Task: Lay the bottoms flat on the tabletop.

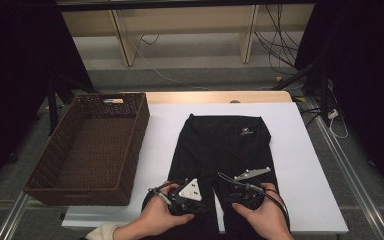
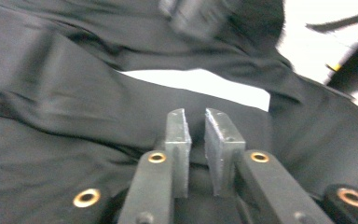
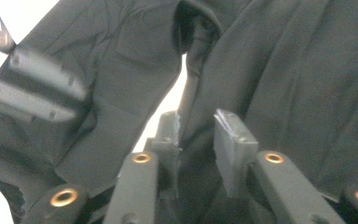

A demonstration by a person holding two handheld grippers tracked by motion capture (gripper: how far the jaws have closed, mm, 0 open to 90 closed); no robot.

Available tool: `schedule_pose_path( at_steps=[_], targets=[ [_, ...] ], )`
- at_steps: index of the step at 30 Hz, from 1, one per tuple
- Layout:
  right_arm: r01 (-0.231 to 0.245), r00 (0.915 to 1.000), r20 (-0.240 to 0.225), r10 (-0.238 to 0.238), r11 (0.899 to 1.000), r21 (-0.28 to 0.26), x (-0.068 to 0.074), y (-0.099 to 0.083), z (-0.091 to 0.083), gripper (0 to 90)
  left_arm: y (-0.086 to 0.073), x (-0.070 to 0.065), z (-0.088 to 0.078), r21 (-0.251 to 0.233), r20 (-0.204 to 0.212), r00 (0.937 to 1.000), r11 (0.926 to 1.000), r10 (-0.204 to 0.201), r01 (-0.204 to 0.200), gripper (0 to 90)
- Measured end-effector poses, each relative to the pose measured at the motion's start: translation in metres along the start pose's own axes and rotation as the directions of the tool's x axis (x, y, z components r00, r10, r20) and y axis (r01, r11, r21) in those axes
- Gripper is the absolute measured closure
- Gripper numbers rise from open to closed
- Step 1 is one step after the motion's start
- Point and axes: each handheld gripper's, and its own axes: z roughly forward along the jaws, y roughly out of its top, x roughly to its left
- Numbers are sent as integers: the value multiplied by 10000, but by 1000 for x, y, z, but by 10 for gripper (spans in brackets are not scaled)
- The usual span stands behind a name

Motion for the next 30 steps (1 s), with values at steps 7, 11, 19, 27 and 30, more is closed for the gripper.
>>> schedule_pose_path(
  at_steps=[7, 11, 19, 27, 30],
  targets=[
    [402, 9992, -46, -400, 9960, 800, 9, -6, 14, 733, 2, 23, 15, -410, -1248, 9876, 9950, -957, 913, 615],
    [591, 9981, 134, -608, 9927, 1048, 14, -7, 15, 872, 2, 24, 28, -60, -1029, 9919, 9973, -740, 738, 686],
    [65, 9991, -422, -38, 9979, 643, 19, -5, 17, 895, 4, 22, 24, 134, -765, 9958, 9986, -505, 517, 883],
    [-490, 9959, -764, 477, 9987, -150, 17, 0, 23, 885, 6, 15, 24, 247, -475, 9989, 9997, 29, -17, 876],
    [-429, 9953, -870, 423, 9991, -47, 18, 0, 25, 835, 6, 14, 24, 178, -485, 9986, 9996, 228, -219, 822]
  ],
)
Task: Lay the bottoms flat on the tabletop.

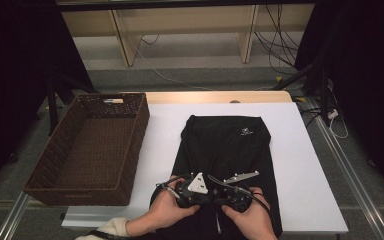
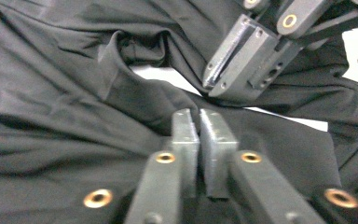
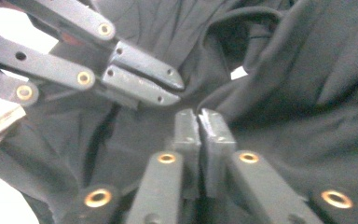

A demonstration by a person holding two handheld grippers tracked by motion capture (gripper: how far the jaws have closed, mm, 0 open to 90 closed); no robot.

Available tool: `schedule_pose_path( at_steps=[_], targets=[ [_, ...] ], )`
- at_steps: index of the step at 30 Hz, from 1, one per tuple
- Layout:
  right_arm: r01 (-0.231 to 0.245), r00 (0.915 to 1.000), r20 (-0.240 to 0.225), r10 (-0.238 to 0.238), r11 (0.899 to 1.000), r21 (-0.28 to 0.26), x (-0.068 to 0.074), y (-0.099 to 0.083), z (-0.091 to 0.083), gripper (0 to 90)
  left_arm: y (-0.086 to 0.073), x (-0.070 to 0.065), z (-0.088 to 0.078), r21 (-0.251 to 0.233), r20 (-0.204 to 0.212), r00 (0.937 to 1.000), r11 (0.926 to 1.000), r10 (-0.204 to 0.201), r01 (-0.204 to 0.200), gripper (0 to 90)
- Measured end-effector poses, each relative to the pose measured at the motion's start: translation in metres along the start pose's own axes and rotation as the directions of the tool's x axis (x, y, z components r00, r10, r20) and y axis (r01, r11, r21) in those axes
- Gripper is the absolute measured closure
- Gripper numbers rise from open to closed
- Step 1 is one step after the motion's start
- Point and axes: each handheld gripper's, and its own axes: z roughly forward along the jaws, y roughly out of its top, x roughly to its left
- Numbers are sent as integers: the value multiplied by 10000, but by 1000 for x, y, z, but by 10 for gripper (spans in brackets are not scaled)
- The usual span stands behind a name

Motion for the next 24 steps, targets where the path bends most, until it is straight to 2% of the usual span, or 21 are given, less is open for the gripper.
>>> schedule_pose_path(
  at_steps=[2, 4, 6, 9, 12, 16, 18, 21, 23, 24],
  targets=[
    [7, 10000, 14, -7, 9999, -121, -1, 0, -3, 793, 0, 0, -2, -216, -6, 9999, 9996, 163, -163, 760],
    [-5, 9997, 236, 17, 9988, -489, -4, 1, -11, 779, 0, 4, -7, -453, -125, 9999, 9990, 62, -67, 727],
    [-18, 9986, 524, 68, 9956, -938, -10, 2, -21, 772, 0, 10, -10, -806, -373, 9990, 9965, -241, 210, 705],
    [-46, 9940, 1081, 185, 9918, -1276, -20, 3, -31, 775, 1, 19, -8, -1016, -619, 9957, 9929, -684, 619, 716],
    [-236, 9928, 1149, 351, 9947, -1002, -28, 2, -30, 802, 2, 20, 1, -844, -501, 9959, 9939, -757, 713, 745],
    [125, 9939, 1091, -127, 9999, 22, -22, -1, -20, 883, 3, 14, 11, -414, -174, 9989, 9982, -445, 438, 801],
    [181, 9954, 934, -209, 9994, 312, -20, -2, -17, 887, 3, 10, 13, -325, -9, 9997, 9991, -257, 257, 808],
    [40, 9963, 860, -68, 9994, 330, -23, -3, -18, 855, 3, 5, 10, -364, 109, 9999, 9993, -19, 23, 795],
    [-102, 9951, 981, 100, 9999, 17, -28, -3, -26, 807, 5, 0, 4, -520, 161, 9998, 9986, 139, -130, 778],
    [-130, 9926, 1202, 161, 9996, -262, -32, -3, -33, 768, 6, -4, 1, -640, 219, 9996, 9978, 198, -184, 763]
  ],
)
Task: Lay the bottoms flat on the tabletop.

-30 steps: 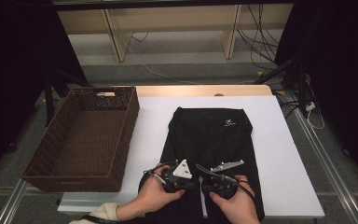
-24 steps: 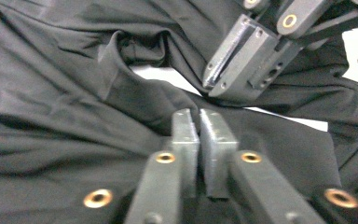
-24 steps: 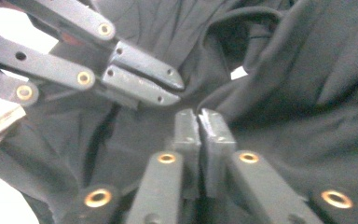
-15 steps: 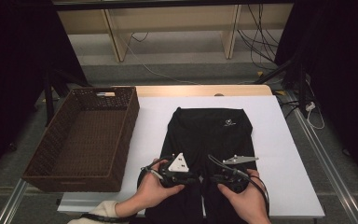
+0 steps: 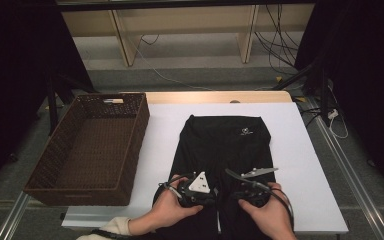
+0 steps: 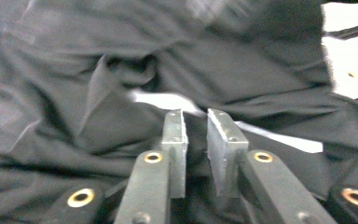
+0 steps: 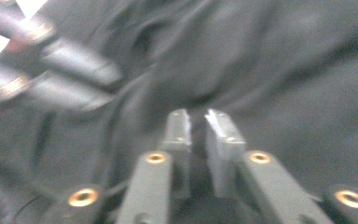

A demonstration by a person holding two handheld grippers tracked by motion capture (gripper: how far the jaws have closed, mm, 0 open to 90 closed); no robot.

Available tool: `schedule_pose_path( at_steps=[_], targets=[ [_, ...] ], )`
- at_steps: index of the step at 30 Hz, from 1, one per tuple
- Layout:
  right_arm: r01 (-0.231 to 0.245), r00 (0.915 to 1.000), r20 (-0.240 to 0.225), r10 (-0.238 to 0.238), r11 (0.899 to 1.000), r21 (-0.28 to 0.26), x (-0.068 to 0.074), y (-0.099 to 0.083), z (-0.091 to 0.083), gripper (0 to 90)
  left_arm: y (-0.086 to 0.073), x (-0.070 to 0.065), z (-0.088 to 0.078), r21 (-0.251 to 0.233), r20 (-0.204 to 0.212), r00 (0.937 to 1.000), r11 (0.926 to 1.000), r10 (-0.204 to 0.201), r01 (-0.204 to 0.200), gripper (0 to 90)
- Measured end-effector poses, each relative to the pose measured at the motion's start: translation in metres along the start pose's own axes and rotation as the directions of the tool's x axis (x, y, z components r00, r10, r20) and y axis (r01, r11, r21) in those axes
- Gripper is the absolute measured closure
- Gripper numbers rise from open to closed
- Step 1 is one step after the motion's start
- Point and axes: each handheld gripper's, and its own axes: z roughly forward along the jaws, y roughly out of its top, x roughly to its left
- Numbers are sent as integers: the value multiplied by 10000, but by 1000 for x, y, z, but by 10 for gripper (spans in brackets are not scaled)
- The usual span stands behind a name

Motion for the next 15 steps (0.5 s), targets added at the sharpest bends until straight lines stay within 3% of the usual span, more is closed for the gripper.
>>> schedule_pose_path(
  at_steps=[3, 6, 8, 11, 15],
  targets=[
    [-421, 9917, 1187, 493, 9972, -620, -26, -4, -22, 703, 7, -15, -2, -211, 345, 9984, 9988, 455, -448, 708],
    [-1026, 9625, 2453, 1158, 9925, -659, -56, -14, -39, 648, 13, -29, 6, -131, 691, 9943, 9967, 807, -800, 611],
    [-1462, 9439, 2873, 1627, 9862, -783, -69, -23, -47, 627, 16, -34, 15, -134, 847, 9907, 9943, 1065, -1057, 536],
    [-1698, 9386, 2948, 1791, 9838, -570, -74, -29, -48, 623, 19, -36, 28, 59, 849, 9880, 9915, 1288, -1298, 503],
    [-1560, 9497, 2767, 1465, 9877, 127, -72, -32, -40, 671, 19, -38, 38, 330, 781, 9850, 9871, 1539, -1568, 594]
  ],
)
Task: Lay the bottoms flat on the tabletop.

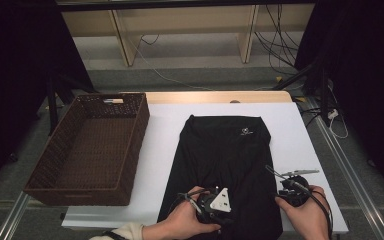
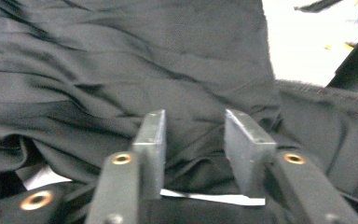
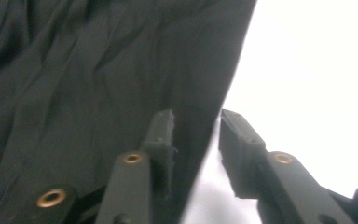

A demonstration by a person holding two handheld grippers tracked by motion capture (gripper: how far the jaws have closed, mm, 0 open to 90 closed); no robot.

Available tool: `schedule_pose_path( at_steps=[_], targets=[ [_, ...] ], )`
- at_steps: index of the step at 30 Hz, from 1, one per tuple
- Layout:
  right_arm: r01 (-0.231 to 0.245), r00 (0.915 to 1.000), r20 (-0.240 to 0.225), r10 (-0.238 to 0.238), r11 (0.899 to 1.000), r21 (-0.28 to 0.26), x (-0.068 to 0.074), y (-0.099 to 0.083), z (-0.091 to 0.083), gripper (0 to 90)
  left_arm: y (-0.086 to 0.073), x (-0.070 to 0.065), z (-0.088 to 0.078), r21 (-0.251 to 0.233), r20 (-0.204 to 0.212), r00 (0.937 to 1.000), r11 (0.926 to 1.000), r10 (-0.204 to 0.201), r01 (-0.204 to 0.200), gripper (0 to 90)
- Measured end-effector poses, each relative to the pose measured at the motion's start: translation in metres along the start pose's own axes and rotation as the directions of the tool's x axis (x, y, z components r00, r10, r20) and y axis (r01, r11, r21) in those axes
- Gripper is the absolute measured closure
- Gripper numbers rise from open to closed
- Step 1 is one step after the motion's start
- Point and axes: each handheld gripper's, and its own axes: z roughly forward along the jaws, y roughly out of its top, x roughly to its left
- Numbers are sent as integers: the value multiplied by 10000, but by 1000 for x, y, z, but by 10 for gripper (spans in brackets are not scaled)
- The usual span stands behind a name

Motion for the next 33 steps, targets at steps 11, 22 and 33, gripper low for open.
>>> schedule_pose_path(
  at_steps=[11, 22, 33],
  targets=[
    [394, 9991, 153, -404, 9973, 618, 3, 0, -1, 900, -1, -5, -4, 153, -33, 10000, 9999, -33, 34, 883],
    [42, 9999, 132, -46, 9995, 302, -2, 0, -4, 856, -4, -2, -15, 0, -96, 9999, 10000, -88, 88, 812],
    [906, 9955, -100, -946, 9743, -2063, 2, 2, -7, 624, -7, 7, -46, -790, -757, 9945, 9946, -728, 668, 543]
  ],
)
